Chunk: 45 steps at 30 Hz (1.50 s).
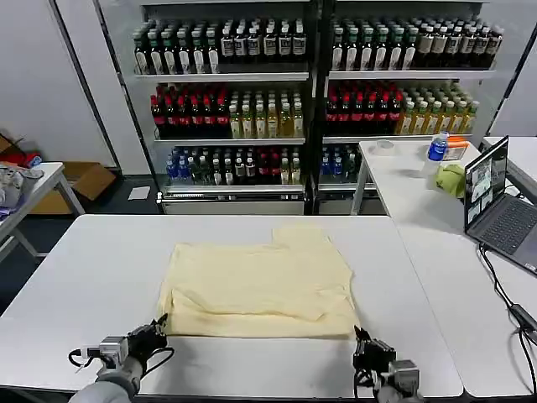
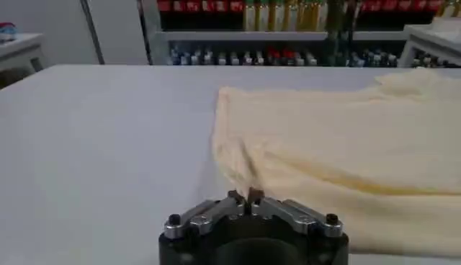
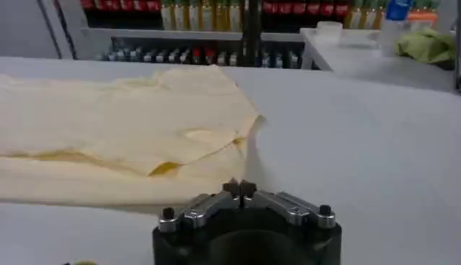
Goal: Fold and organize the clothes.
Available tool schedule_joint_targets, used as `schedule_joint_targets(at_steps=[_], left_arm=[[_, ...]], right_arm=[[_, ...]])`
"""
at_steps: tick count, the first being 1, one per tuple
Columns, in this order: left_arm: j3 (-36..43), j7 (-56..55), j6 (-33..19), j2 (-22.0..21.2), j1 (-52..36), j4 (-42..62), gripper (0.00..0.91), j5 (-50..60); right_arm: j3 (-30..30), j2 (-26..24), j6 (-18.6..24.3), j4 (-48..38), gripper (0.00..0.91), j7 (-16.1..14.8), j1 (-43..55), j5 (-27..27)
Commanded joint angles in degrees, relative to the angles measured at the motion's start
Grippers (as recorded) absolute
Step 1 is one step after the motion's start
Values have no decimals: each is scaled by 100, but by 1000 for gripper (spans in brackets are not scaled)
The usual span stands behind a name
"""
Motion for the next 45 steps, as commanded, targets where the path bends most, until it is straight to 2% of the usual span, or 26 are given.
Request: schedule_joint_targets(at_steps=[1,7,8,9,10,11,18,24,27,33,36,37,38,45], left_arm=[[-361,28,-21,-80,1167,-902,30,193],[-465,26,5,-127,1570,-1100,30,347],[-468,22,12,-139,1601,-1132,71,352],[-469,15,27,-151,1633,-1166,292,354],[-467,-3,29,-159,1645,-1188,796,355],[-478,-15,29,-164,1655,-1223,907,364],[-804,-80,5,5,1534,-1333,907,376],[-937,-246,-246,582,695,-747,907,-64],[-755,-255,-253,874,132,-420,907,-472],[-8,-272,-313,1192,-1202,664,907,-514],[429,-262,-298,1210,-1908,1190,907,-522],[508,-252,-287,1209,-2011,1275,907,-531],[710,-242,-260,1204,-2288,1425,907,-563],[1459,-235,-68,1026,-3241,2264,907,-687]], right_arm=[[86,-27,-26,955,0,-9,-1475,-692],[66,13,-24,1169,0,-112,-1859,-1108],[65,25,-26,1181,0,-112,-1868,-1179],[75,44,-40,1203,383,-113,-1865,-1248],[97,56,-42,1224,907,-122,-1843,-1265],[139,66,-36,1252,907,-120,-1815,-1262],[570,-5,106,1407,907,-197,-1340,-1037],[560,-76,142,826,907,-191,101,-413],[326,-73,27,197,907,-54,1114,91],[-349,71,-104,-1240,907,174,2891,637],[-647,142,-194,-1993,907,272,3672,769],[-647,142,-194,-1993,907,272,3672,769],[-825,194,-314,-2520,907,260,4197,844],[-1266,433,-315,-3893,907,209,5316,894]])
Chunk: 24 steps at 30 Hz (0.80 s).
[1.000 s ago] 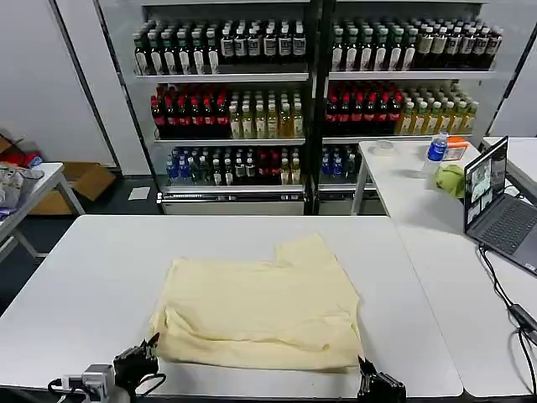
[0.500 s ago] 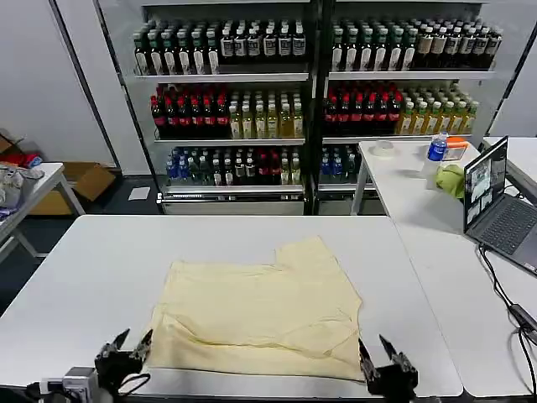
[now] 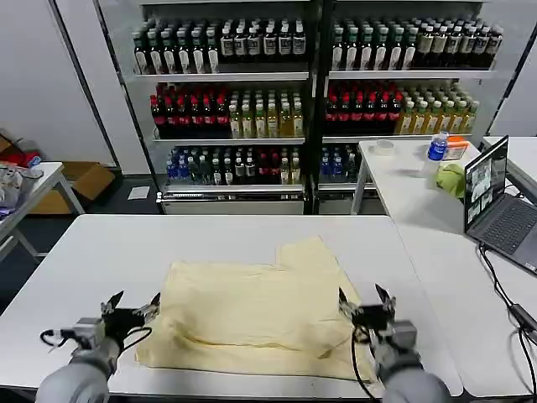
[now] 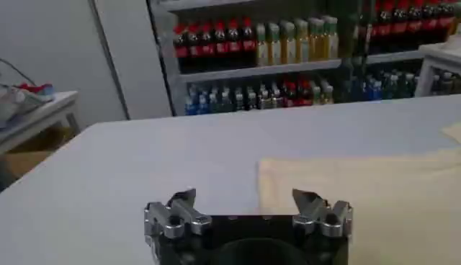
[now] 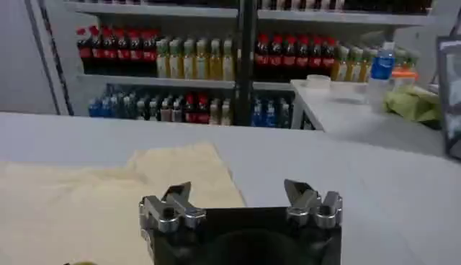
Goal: Fold and organize the clothes.
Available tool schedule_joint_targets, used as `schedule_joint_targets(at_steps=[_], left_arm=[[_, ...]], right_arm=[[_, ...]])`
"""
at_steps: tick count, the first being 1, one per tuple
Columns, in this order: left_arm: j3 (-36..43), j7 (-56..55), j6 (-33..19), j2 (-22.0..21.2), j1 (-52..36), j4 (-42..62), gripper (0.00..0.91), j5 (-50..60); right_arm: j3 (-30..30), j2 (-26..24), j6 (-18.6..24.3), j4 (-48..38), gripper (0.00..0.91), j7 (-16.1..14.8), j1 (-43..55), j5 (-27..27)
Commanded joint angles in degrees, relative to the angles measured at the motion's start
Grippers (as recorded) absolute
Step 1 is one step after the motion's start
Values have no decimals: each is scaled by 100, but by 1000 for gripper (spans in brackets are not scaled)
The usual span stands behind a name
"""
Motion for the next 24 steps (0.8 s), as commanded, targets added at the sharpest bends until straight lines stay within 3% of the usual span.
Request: schedule_joint_targets(at_steps=[1,10,24], left_arm=[[1317,-19,124,102,-2192,1784,907,-270],[1661,-16,208,-11,-2779,2447,907,-327],[1799,46,331,-116,-2877,2618,907,-635]], right_arm=[[-903,291,-135,-2815,907,96,2887,553],[-1090,569,-142,-3879,907,91,3588,949],[-1209,884,-147,-4553,907,-1,3869,1029]])
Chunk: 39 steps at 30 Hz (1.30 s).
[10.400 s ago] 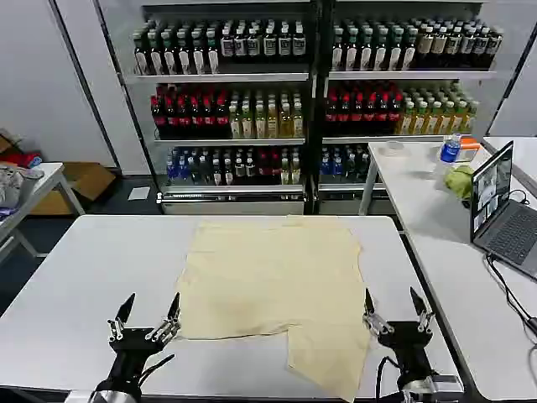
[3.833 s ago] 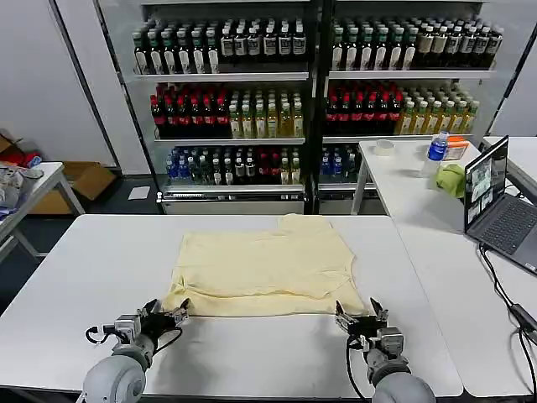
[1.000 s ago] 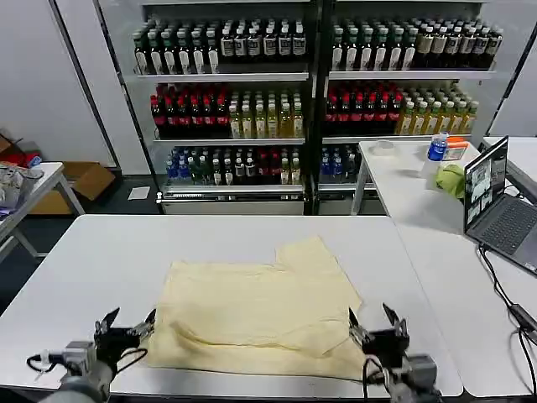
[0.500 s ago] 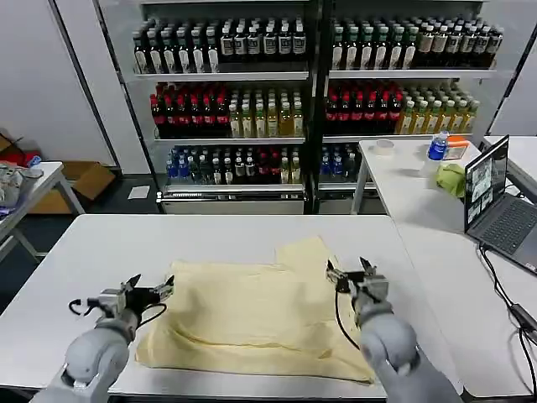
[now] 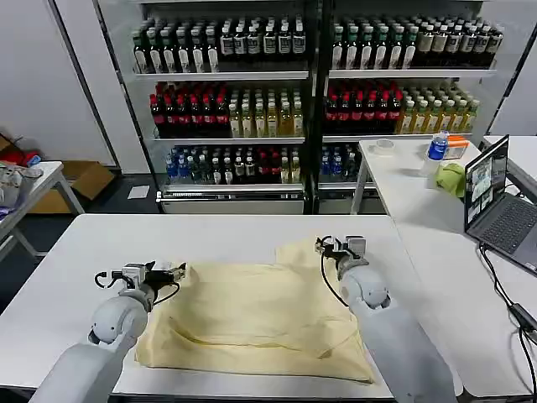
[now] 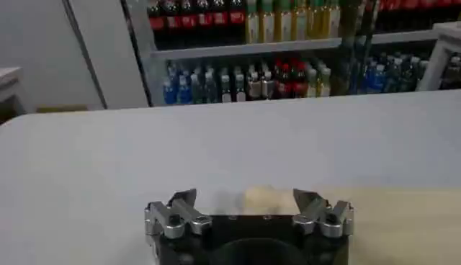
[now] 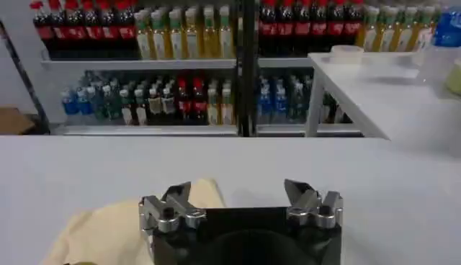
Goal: Fold and organize the clothes.
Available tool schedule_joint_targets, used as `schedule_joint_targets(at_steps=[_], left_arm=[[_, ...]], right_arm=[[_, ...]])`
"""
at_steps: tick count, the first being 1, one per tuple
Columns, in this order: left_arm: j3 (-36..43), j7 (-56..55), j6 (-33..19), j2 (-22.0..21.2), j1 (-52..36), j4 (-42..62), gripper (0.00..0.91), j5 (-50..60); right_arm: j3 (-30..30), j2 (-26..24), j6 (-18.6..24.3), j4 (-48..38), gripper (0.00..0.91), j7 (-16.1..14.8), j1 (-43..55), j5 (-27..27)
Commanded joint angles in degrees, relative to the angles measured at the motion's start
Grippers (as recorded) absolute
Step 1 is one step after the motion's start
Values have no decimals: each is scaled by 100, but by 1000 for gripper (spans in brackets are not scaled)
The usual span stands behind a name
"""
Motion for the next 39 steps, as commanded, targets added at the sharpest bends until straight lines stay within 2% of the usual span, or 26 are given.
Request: schedule_joint_targets(at_steps=[1,10,11,12,13,14,15,17,18,20,32,39], left_arm=[[223,15,48,-31,-371,406,907,-189],[178,35,99,-55,-287,359,907,-285],[174,45,103,-56,-274,350,907,-290],[172,48,106,-54,-259,333,877,-290],[170,58,110,-56,-239,314,725,-280],[168,62,113,-57,-222,311,474,-277],[164,64,114,-59,-203,290,393,-272],[151,72,115,-66,-162,267,242,-264],[144,80,115,-65,-138,252,121,-262],[121,98,114,-69,-99,232,50,-263],[63,183,109,-77,-6,217,50,-289],[-23,219,39,-28,87,35,50,-347]], right_arm=[[-154,254,-20,-980,907,-15,605,167],[-240,316,-27,-981,907,-68,519,293],[-261,317,-27,-967,867,-75,499,299],[-273,321,-27,-961,625,-76,485,304],[-281,322,-27,-958,302,-72,472,329],[-287,324,-30,-948,30,-54,459,385],[-290,324,-34,-927,0,-25,442,450],[-269,332,-37,-898,0,12,407,576],[-260,333,-37,-887,0,35,392,614],[-246,331,-39,-872,0,55,364,656],[-166,292,-35,-763,0,57,196,760],[-24,284,4,-420,0,-66,82,684]])
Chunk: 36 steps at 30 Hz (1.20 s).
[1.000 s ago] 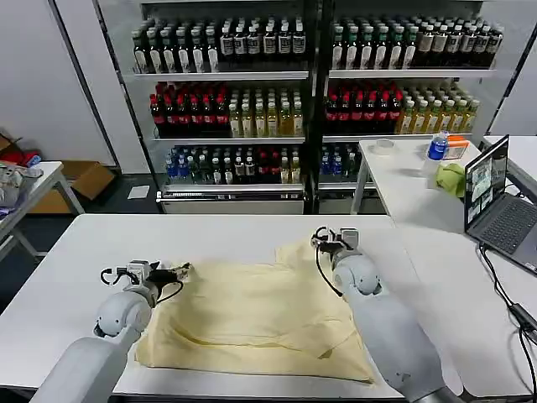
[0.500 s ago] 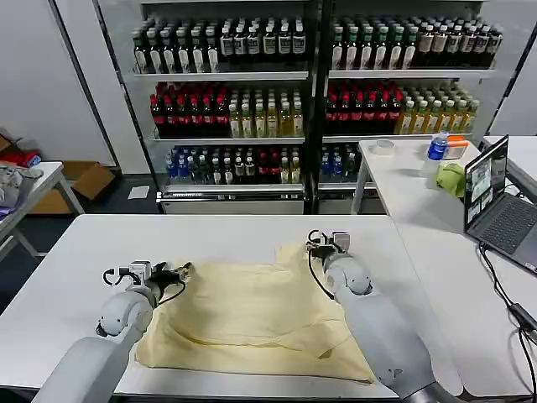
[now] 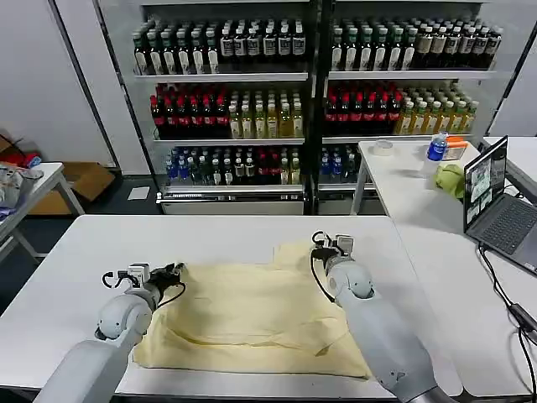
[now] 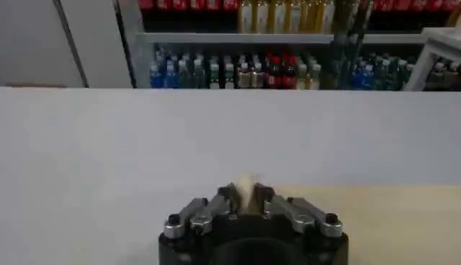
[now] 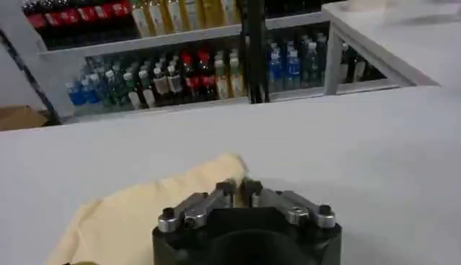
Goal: Fold and organize the clothes.
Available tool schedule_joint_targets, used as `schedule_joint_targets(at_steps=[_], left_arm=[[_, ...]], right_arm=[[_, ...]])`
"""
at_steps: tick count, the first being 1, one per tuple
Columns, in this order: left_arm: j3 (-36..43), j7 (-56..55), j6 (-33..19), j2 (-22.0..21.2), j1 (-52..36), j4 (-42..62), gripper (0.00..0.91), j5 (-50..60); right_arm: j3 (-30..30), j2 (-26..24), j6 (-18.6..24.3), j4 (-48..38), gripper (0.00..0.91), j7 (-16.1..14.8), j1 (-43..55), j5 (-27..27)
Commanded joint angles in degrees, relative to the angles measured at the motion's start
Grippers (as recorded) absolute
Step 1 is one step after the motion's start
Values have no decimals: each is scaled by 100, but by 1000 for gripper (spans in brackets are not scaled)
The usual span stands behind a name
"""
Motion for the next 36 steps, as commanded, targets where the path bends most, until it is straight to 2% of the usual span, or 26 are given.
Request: schedule_joint_targets(at_steps=[1,9,13,23,36], left_arm=[[-37,52,-36,67,91,-184,50,-49],[-189,69,-96,139,212,-535,50,-125],[-308,65,-108,199,287,-716,50,-229],[-640,63,-91,403,710,-1316,40,-402],[-1223,83,-69,647,1882,-2472,40,-443]], right_arm=[[115,-1,46,304,0,-66,-91,40],[167,-131,437,924,0,-140,-242,-97],[212,-251,499,1378,0,-157,-382,-112],[436,-645,347,2615,0,-221,-1083,-115],[856,-1086,180,4358,0,-196,-2566,-110]])
